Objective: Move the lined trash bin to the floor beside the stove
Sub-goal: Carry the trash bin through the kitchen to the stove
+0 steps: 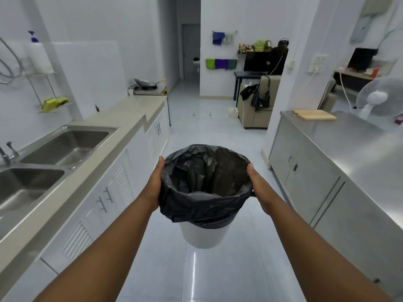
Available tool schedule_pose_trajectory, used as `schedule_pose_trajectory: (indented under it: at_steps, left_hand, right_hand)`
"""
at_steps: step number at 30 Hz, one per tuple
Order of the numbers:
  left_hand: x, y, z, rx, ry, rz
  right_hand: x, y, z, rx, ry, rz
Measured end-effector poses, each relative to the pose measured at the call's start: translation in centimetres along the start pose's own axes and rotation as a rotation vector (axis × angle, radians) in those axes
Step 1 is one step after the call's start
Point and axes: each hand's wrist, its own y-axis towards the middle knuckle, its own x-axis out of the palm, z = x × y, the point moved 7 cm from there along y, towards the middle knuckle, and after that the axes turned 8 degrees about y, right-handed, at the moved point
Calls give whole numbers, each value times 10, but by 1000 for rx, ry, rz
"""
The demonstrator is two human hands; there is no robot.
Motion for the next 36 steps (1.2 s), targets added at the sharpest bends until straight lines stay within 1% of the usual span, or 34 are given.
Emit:
schedule_pose_trajectory:
  at_steps: [8, 16, 24, 27, 30, 36]
  left_hand:
    - [-22, 124, 32, 15, -6, -34]
    - [-48, 271, 82, 4, 13, -63]
    - [-45, 416, 107, -13, 57, -78]
    - [-39, 478, 112, -6, 76, -59]
    - [-26, 538, 120, -4, 41, -40]
    - [-8, 657, 140, -16, 5, 24]
  right_hand:
    - [8, 125, -16, 11, 21, 68]
    - [13, 261, -56, -8, 76, 172]
    - [-10, 406, -55, 3, 110, 148]
    - [-27, 473, -55, -14, 117, 108]
    - [-46, 540, -61, -23, 120, 69]
    - [-86, 672, -80, -49, 56, 9]
